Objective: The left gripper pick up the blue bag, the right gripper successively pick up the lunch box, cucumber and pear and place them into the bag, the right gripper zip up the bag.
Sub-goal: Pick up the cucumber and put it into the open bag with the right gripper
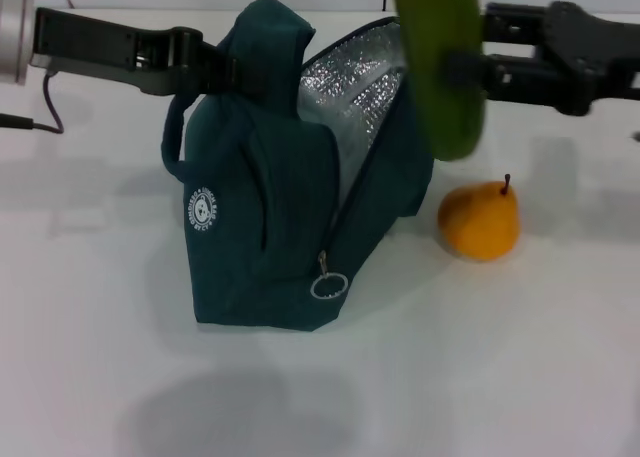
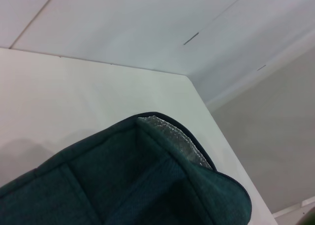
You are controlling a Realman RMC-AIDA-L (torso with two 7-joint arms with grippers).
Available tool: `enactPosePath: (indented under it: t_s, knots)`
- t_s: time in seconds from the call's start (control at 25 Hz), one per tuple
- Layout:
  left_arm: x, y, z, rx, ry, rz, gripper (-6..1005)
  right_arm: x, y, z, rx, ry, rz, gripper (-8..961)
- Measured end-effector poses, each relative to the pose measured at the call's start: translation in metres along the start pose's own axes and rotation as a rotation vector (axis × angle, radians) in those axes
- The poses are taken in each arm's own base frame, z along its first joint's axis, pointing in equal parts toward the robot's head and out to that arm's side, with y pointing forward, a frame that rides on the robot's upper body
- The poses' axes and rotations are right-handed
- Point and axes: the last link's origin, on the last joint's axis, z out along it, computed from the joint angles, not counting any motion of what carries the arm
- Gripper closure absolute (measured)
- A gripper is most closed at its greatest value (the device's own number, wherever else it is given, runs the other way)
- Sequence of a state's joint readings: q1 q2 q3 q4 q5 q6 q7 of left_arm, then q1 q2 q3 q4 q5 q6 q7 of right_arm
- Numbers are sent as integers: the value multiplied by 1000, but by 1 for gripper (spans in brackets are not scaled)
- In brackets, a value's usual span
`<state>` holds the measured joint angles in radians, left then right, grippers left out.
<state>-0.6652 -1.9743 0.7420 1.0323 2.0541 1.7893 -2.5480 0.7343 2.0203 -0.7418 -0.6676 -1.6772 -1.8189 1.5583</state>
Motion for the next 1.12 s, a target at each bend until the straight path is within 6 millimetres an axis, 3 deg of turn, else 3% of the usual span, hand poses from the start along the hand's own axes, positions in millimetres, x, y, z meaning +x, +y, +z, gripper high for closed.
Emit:
enactPosePath:
  t_s: [0.48, 0.8, 1.12]
  knots:
    - [0, 1, 1, -6, -3, 1, 960, 26, -4, 49, -25, -83, -69, 389]
    - [-4, -3, -4, 3, 4, -11, 960, 48, -5, 55, 15, -47, -103, 389]
    - [-4, -4, -5, 9, -1, -9, 959, 54, -9, 58, 55, -38, -130, 388]
